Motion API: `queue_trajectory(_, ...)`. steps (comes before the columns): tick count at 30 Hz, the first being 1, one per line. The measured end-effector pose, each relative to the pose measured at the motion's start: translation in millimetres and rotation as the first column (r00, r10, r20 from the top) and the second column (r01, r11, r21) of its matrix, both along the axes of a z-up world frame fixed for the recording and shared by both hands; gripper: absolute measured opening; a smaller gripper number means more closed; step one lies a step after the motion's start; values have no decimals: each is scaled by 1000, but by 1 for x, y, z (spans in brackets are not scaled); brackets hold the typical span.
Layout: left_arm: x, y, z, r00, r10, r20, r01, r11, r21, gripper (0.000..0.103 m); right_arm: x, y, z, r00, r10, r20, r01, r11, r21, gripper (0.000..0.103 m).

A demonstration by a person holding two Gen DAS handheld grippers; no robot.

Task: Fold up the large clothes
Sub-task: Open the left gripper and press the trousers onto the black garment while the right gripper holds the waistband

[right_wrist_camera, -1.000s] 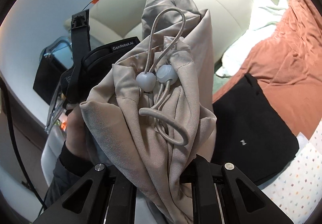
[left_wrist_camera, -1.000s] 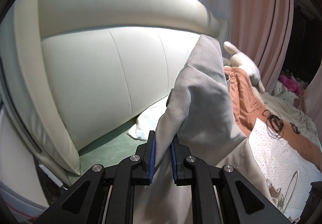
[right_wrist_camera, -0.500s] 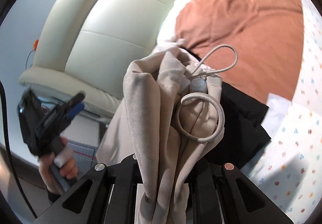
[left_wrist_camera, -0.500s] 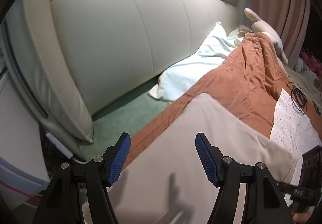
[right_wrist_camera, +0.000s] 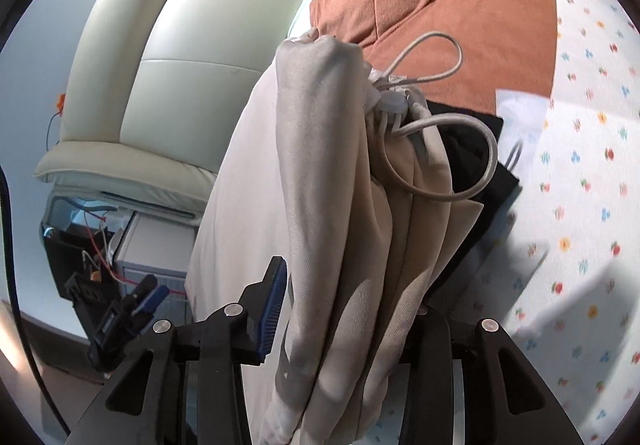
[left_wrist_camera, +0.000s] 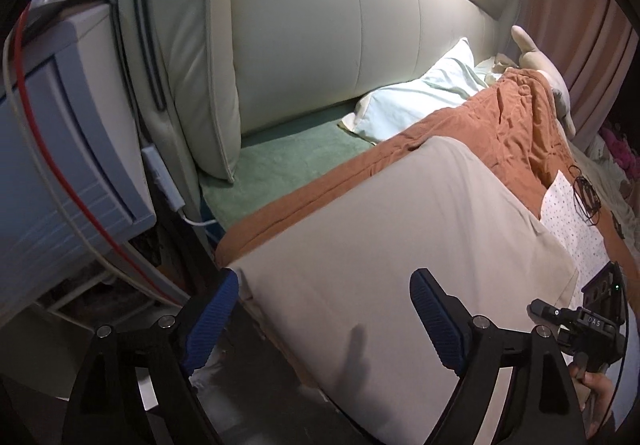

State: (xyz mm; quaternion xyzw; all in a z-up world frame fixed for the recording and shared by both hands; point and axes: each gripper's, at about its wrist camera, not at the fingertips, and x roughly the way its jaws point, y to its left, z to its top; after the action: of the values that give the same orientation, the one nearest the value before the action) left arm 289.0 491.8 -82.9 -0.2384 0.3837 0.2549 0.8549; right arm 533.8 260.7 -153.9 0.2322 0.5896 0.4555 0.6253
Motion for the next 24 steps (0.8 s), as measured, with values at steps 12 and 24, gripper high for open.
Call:
queue_trajectory(12, -23, -7, -63, 998, 60, -32, -64, 981, -181, 88, -12, -10, -6, 1000, 6, -4, -6, 1000, 8, 35)
queue_trajectory(24, -21, -5, -83, 989, 119, 88, -83, 937, -339, 71, -10, -7, -8, 999, 28, 18, -28, 1000, 13, 25)
